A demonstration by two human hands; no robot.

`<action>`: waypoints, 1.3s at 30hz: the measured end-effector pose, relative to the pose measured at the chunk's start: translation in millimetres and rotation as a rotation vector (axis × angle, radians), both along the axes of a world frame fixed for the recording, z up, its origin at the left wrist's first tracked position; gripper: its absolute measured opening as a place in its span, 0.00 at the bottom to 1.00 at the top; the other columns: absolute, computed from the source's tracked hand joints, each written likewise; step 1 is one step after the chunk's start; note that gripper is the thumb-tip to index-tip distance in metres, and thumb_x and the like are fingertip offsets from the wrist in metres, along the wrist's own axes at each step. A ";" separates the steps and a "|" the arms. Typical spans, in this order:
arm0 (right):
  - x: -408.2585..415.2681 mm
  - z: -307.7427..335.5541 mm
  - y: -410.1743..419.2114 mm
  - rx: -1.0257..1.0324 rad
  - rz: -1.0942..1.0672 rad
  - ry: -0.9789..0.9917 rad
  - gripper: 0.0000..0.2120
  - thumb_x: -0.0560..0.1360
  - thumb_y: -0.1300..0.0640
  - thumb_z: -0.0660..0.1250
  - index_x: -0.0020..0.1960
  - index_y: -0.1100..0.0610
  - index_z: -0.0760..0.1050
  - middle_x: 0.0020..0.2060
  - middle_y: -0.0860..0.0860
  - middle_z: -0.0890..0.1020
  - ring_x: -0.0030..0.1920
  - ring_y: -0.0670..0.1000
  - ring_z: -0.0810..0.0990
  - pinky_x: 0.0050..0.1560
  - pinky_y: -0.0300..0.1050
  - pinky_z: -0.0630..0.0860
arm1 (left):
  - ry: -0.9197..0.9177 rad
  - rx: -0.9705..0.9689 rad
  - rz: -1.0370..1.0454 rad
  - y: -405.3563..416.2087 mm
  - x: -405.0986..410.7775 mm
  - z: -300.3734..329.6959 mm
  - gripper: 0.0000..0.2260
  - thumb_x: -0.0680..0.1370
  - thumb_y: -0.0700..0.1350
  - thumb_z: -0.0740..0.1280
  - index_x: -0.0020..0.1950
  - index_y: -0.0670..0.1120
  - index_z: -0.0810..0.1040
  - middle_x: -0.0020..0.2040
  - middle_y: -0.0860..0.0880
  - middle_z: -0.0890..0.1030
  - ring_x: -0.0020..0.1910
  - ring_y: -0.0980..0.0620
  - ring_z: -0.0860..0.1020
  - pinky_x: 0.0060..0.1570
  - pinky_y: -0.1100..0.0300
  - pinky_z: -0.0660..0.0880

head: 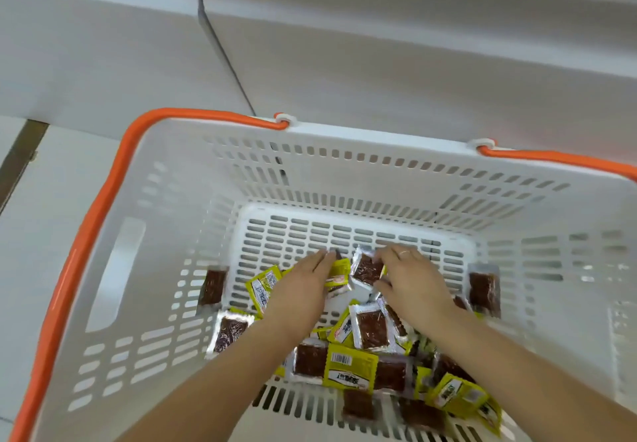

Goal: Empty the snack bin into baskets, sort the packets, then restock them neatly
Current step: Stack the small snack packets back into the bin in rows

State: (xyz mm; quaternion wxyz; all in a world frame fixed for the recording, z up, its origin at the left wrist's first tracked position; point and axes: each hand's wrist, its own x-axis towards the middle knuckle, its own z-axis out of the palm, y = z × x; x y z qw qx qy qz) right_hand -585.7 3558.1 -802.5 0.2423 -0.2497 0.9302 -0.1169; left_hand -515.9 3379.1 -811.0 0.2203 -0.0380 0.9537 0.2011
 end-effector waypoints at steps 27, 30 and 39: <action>20.2 52.7 -20.2 -0.988 -1.102 -0.862 0.08 0.76 0.59 0.68 0.54 0.59 0.77 0.43 0.46 0.79 0.44 0.38 0.80 0.42 0.38 0.77 | -0.153 0.783 0.760 12.4 -20.5 58.6 0.21 0.72 0.47 0.74 0.61 0.52 0.71 0.50 0.55 0.75 0.45 0.57 0.80 0.35 0.69 0.75; 22.3 50.7 -21.1 -0.914 -1.027 -0.797 0.06 0.74 0.62 0.69 0.50 0.62 0.80 0.38 0.52 0.82 0.44 0.49 0.83 0.50 0.47 0.78 | -0.181 0.691 0.625 17.1 -19.5 56.3 0.21 0.71 0.50 0.75 0.60 0.53 0.71 0.49 0.57 0.75 0.45 0.65 0.75 0.36 0.76 0.70; 16.0 44.7 -7.8 -0.876 -1.155 -0.733 0.07 0.73 0.62 0.71 0.46 0.50 0.79 0.35 0.49 0.78 0.41 0.48 0.79 0.43 0.40 0.77 | -0.222 0.892 0.921 -17.0 -21.9 52.7 0.15 0.70 0.38 0.74 0.56 0.47 0.79 0.55 0.42 0.81 0.51 0.46 0.81 0.51 0.56 0.76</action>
